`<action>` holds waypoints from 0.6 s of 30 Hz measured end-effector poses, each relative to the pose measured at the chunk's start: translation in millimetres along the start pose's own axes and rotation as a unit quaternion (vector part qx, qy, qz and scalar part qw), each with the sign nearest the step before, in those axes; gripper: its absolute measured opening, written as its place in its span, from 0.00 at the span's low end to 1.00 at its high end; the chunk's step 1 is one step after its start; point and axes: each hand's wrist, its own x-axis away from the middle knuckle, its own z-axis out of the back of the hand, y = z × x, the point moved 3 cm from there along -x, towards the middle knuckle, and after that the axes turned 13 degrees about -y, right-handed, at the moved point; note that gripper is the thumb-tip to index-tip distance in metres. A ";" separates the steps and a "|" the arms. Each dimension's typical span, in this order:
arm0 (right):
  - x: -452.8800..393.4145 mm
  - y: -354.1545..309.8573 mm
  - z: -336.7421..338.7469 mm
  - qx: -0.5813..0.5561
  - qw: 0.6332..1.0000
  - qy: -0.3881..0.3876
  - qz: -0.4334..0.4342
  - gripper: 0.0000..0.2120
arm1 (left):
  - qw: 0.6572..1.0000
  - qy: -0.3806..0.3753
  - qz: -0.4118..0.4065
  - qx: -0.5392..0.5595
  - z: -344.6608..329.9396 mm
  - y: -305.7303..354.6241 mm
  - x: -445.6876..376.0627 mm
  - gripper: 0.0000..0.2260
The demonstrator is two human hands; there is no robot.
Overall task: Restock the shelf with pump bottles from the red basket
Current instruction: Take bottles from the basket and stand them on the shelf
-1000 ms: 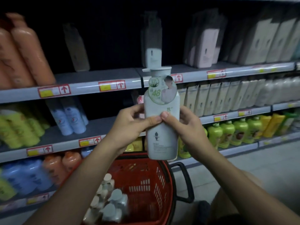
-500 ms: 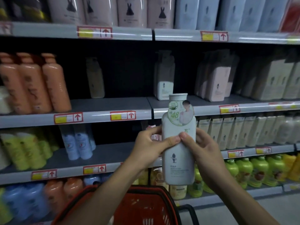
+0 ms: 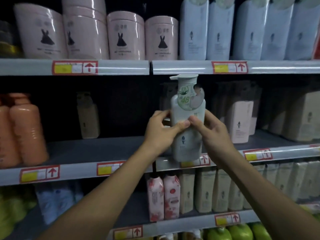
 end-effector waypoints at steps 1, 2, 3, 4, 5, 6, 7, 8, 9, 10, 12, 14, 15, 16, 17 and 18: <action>-10.9 7.5 2.6 0.000 1.000 -0.011 -0.001 0.17 | 1.000 0.005 0.000 -0.007 0.1 -6.8 -8.7 0.16; -19.9 14.8 4.3 -0.006 1.000 -0.019 -0.006 0.17 | 1.000 0.011 0.001 -0.010 0.3 -13.3 -16.1 0.15; -28.0 21.8 6.0 -0.011 1.000 -0.021 -0.013 0.16 | 1.000 0.018 0.002 -0.005 0.7 -19.2 -22.6 0.13; -35.1 27.4 7.5 -0.015 1.000 -0.017 -0.019 0.16 | 1.000 0.022 0.004 0.005 0.8 -23.2 -27.8 0.12; -42.4 32.8 9.2 -0.015 1.000 -0.010 -0.021 0.16 | 0.999 0.028 0.009 0.013 0.4 -26.5 -33.6 0.12; -48.9 37.5 10.7 -0.015 1.000 -0.004 -0.021 0.15 | 0.999 0.027 0.014 0.019 0.2 -28.5 -39.8 0.11; -54.6 42.1 11.9 -0.015 1.000 0.000 -0.021 0.15 | 0.999 0.023 0.022 0.020 0.2 -30.4 -46.0 0.11; -58.5 45.4 12.4 -0.019 1.000 0.002 -0.019 0.15 | 0.999 0.016 0.029 0.019 0.6 -31.7 -51.1 0.12; -61.3 48.8 13.3 -0.023 1.000 0.006 -0.018 0.15 | 0.999 0.013 0.035 0.017 0.7 -33.6 -55.1 0.12; -63.6 51.5 14.6 -0.027 1.000 0.008 -0.015 0.16 | 0.999 0.010 0.036 0.011 1.1 -36.0 -58.8 0.13; -65.0 58.2 15.5 -0.029 0.999 0.004 -0.012 0.16 | 0.999 0.005 0.033 0.002 1.3 -42.2 -61.2 0.15; -66.2 64.9 14.8 -0.031 0.999 -0.004 -0.018 0.16 | 0.999 0.003 0.040 0.001 1.1 -52.2 -62.0 0.17; -67.7 68.2 14.5 -0.031 0.999 -0.005 -0.023 0.17 | 0.999 0.005 0.048 0.004 1.3 -56.2 -61.9 0.18; -68.9 70.3 14.1 -0.033 0.999 -0.005 -0.027 0.18 | 0.998 0.009 0.055 0.005 2.2 -59.1 -61.6 0.21; -70.0 72.6 14.5 -0.028 0.999 -0.003 -0.030 0.18 | 0.998 0.016 0.062 0.004 3.3 -62.9 -61.2 0.25; -70.5 74.3 15.1 -0.018 0.999 -0.004 -0.032 0.19 | 0.997 0.021 0.069 -0.001 4.5 -66.0 -60.1 0.31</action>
